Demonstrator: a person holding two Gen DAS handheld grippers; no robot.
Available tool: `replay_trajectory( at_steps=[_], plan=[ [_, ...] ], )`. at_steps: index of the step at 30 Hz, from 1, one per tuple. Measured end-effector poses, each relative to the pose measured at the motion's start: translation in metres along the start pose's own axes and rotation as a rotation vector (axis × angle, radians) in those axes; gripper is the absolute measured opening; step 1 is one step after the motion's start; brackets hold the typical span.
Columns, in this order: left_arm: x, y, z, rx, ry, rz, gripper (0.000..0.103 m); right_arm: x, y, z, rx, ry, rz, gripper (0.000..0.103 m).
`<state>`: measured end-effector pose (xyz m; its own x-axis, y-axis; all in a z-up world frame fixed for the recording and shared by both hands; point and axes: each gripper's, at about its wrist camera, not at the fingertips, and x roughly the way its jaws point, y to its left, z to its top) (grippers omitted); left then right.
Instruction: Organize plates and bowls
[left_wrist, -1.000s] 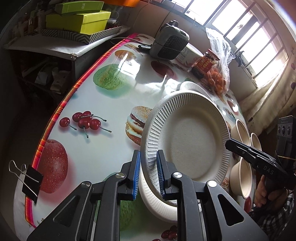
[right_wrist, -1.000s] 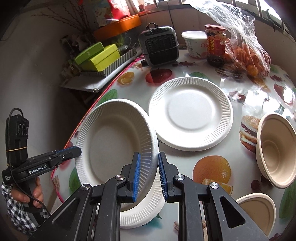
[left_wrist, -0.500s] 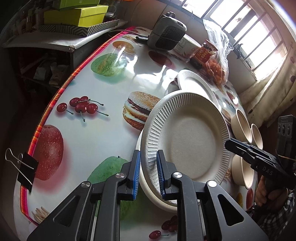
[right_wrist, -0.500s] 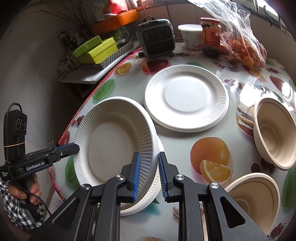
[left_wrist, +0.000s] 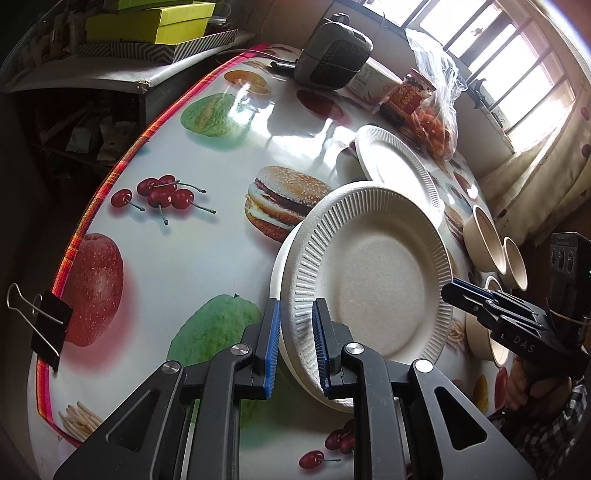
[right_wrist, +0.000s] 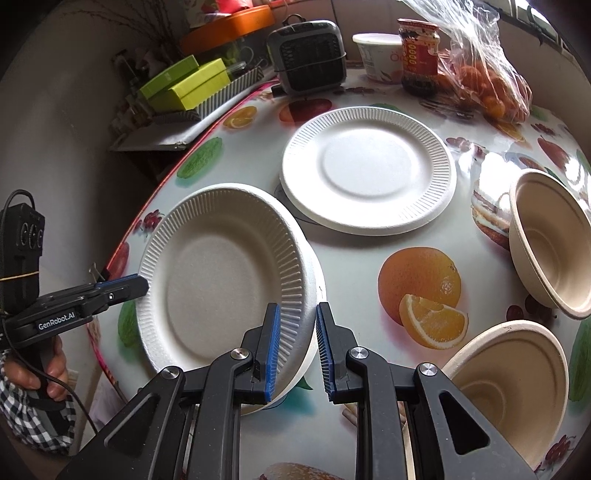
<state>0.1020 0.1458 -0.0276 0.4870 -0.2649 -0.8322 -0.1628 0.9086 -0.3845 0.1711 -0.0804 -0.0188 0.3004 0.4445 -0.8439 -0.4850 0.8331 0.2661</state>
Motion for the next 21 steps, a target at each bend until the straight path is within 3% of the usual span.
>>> replay_trajectory(
  at_steps=[21],
  plan=[
    [0.01, 0.003, 0.001, -0.011, 0.024, 0.012, 0.018, 0.013, 0.006, -0.002, -0.021, 0.026, -0.039, 0.02]
  ],
)
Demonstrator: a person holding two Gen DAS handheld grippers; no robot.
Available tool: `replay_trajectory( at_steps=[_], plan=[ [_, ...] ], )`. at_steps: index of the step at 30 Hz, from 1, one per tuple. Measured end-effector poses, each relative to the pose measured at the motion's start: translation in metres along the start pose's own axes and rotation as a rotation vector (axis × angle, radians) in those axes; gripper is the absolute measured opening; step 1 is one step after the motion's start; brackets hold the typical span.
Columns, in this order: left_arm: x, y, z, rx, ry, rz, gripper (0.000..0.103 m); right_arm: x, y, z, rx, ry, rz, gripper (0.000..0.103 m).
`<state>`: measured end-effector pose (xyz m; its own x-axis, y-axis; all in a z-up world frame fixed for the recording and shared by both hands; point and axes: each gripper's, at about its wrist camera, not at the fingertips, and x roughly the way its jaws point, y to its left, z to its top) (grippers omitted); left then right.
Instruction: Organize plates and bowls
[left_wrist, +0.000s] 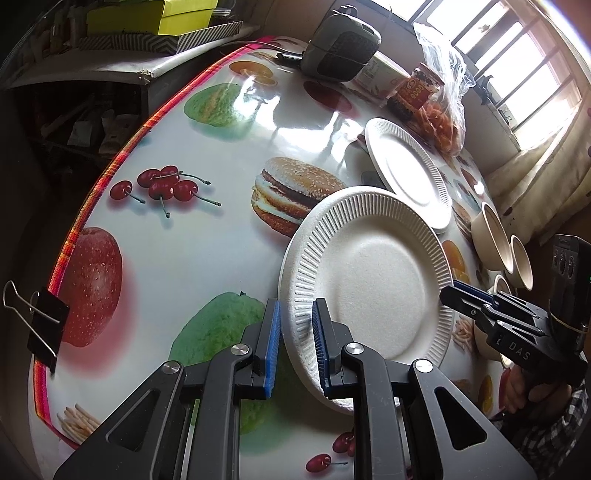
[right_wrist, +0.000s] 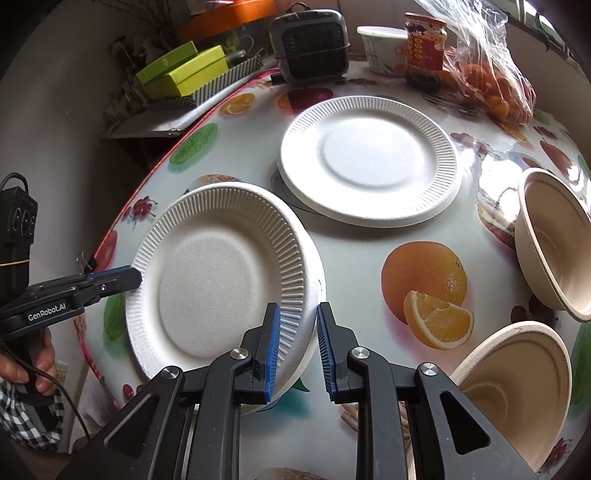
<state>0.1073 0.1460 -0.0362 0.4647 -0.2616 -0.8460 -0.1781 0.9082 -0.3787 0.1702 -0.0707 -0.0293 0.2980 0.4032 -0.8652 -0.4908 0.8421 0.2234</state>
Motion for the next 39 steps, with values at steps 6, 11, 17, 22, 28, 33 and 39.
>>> replay_trajectory(
  at_steps=[6, 11, 17, 22, 28, 33, 39],
  plan=[
    [-0.0005, -0.0006, -0.0001, 0.001, 0.0, 0.005, 0.018, -0.0002, 0.0014, 0.0003, -0.005, -0.002, -0.007, 0.02],
    [-0.0004, -0.0005, -0.0003, -0.002, 0.003, 0.006, 0.018, -0.0001, 0.0016, 0.0003, -0.005, -0.001, -0.01, 0.02],
    [-0.0007, -0.0018, 0.0003, 0.001, 0.001, 0.006, 0.018, 0.0003, -0.0004, 0.0006, -0.005, 0.002, -0.016, 0.02],
    [-0.0006, -0.0016, 0.0015, -0.001, 0.004, 0.002, 0.018, -0.0011, 0.0005, 0.0007, -0.004, 0.0, -0.024, 0.026],
    [-0.0026, -0.0021, 0.0012, -0.001, 0.002, 0.002, 0.018, -0.0023, 0.0013, 0.0014, -0.004, -0.003, -0.025, 0.03],
    [-0.0039, -0.0014, 0.0014, -0.004, -0.002, 0.002, 0.018, -0.0027, 0.002, 0.0012, -0.003, -0.003, -0.028, 0.033],
    [-0.0044, -0.0016, 0.0017, -0.004, -0.002, 0.004, 0.018, -0.0036, 0.004, 0.0011, -0.002, -0.006, -0.029, 0.033]
  ],
)
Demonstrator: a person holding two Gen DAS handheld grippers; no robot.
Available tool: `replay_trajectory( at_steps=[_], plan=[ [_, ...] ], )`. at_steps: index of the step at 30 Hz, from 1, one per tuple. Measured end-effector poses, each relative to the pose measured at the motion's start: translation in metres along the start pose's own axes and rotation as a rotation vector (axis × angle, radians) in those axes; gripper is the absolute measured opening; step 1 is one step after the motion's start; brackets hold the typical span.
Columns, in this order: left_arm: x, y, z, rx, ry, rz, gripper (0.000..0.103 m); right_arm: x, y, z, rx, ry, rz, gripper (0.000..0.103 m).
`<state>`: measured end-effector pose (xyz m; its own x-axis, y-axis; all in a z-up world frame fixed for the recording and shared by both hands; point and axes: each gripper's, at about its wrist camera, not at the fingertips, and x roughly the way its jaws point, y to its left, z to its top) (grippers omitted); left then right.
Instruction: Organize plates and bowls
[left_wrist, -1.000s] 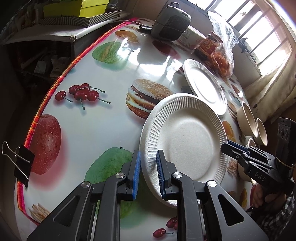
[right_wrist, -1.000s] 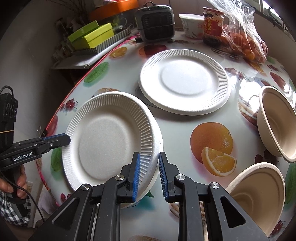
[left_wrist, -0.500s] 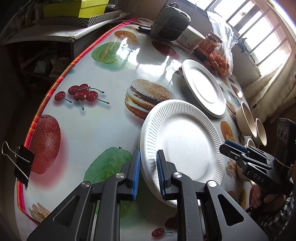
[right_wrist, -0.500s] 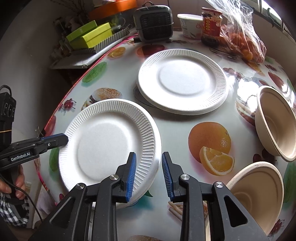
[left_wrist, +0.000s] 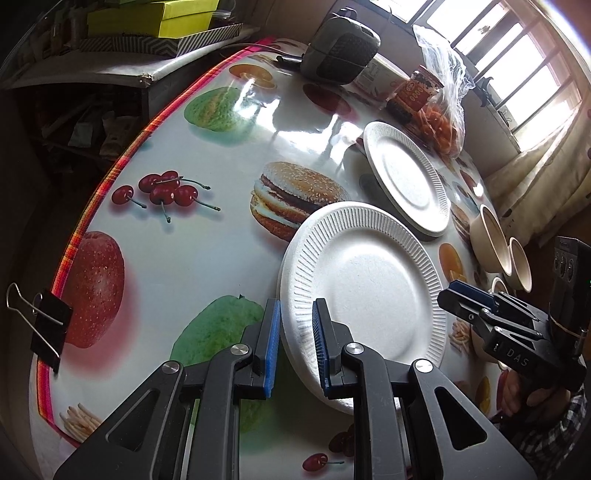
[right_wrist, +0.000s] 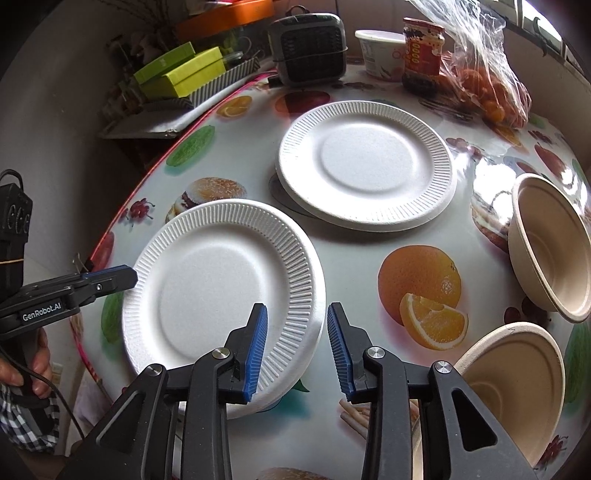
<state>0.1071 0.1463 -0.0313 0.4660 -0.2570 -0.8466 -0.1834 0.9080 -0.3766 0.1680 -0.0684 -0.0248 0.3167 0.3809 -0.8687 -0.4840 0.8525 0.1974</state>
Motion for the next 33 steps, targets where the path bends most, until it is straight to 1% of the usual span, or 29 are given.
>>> replay_trajectory(
  at_steps=[9, 15, 18, 20, 24, 27, 30, 33],
  plan=[
    [0.0, 0.0, 0.0, -0.001, 0.0, 0.004, 0.018, 0.0, 0.0, 0.0, 0.004, 0.003, 0.002, 0.033],
    [-0.002, -0.001, 0.002, 0.005, -0.006, 0.018, 0.018, -0.002, -0.001, 0.001, 0.002, -0.004, 0.001, 0.033],
    [-0.004, -0.002, 0.003, 0.015, -0.01, 0.037, 0.021, -0.005, -0.001, 0.002, 0.001, -0.009, -0.001, 0.034],
    [-0.005, -0.003, 0.004, 0.023, -0.015, 0.048, 0.021, -0.007, -0.001, 0.002, 0.002, -0.016, -0.001, 0.037],
    [-0.011, -0.008, 0.008, 0.058, -0.048, 0.093, 0.022, -0.011, -0.002, 0.005, 0.011, -0.031, 0.005, 0.04],
    [-0.014, -0.014, 0.012, 0.084, -0.073, 0.119, 0.026, -0.016, 0.0, 0.007, -0.004, -0.056, -0.018, 0.045],
    [-0.015, -0.022, 0.017, 0.116, -0.092, 0.145, 0.028, -0.02, 0.0, 0.011, -0.006, -0.07, -0.022, 0.048],
    [-0.016, -0.029, 0.022, 0.137, -0.101, 0.138, 0.029, -0.024, -0.003, 0.014, -0.005, -0.087, -0.039, 0.049]
  ],
)
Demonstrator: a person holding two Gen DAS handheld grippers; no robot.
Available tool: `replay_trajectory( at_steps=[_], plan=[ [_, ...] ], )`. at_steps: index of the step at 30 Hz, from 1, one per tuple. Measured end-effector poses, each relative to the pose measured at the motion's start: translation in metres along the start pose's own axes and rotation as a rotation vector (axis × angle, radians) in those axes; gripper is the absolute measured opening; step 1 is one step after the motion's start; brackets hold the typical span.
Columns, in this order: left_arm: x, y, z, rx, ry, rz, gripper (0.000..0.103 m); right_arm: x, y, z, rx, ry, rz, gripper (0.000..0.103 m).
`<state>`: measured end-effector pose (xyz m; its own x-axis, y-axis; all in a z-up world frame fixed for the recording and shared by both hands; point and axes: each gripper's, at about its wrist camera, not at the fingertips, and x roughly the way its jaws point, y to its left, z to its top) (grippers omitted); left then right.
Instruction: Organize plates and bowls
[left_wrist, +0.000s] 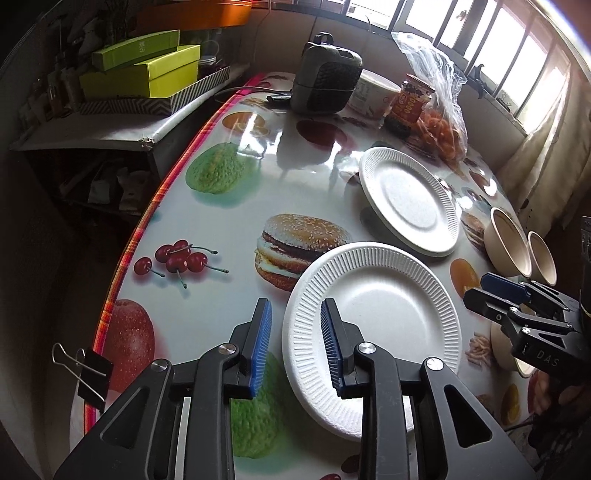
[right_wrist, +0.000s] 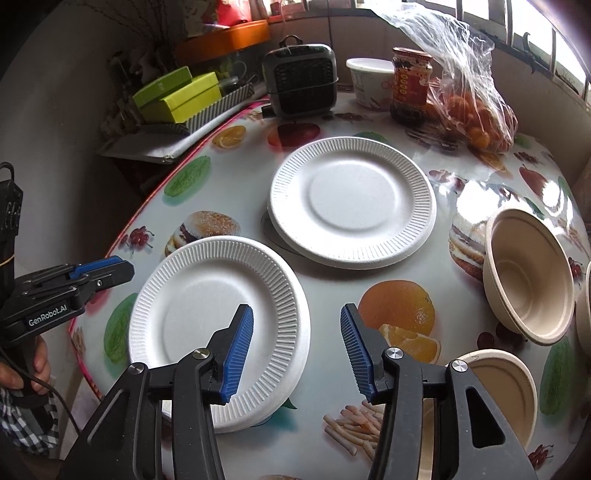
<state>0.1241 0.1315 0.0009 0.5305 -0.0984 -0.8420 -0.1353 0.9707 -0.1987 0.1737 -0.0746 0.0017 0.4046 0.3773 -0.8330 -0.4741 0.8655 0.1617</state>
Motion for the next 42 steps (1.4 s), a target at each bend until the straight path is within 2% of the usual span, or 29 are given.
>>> replay_trajectory(
  at_steps=[7, 16, 19, 29, 33, 42],
  plan=[
    [0.005, -0.016, 0.017, 0.029, -0.008, -0.003, 0.029, -0.003, -0.012, 0.007, 0.018, -0.011, -0.021, 0.054],
    [0.013, -0.029, 0.038, 0.051, -0.012, -0.023, 0.029, -0.004, -0.032, 0.022, 0.038, -0.024, -0.043, 0.054],
    [0.016, -0.034, 0.045, 0.057, -0.013, -0.033, 0.035, -0.005, -0.041, 0.029, 0.045, -0.031, -0.055, 0.054],
    [0.027, -0.041, 0.072, 0.076, -0.021, -0.029, 0.036, -0.002, -0.073, 0.058, 0.069, -0.049, -0.094, 0.054],
    [0.037, -0.04, 0.082, 0.074, -0.011, -0.03, 0.036, 0.006, -0.084, 0.065, 0.086, -0.043, -0.102, 0.054],
    [0.063, -0.044, 0.099, 0.068, 0.041, -0.086, 0.036, 0.028, -0.102, 0.085, 0.092, -0.003, -0.12, 0.054]
  ],
)
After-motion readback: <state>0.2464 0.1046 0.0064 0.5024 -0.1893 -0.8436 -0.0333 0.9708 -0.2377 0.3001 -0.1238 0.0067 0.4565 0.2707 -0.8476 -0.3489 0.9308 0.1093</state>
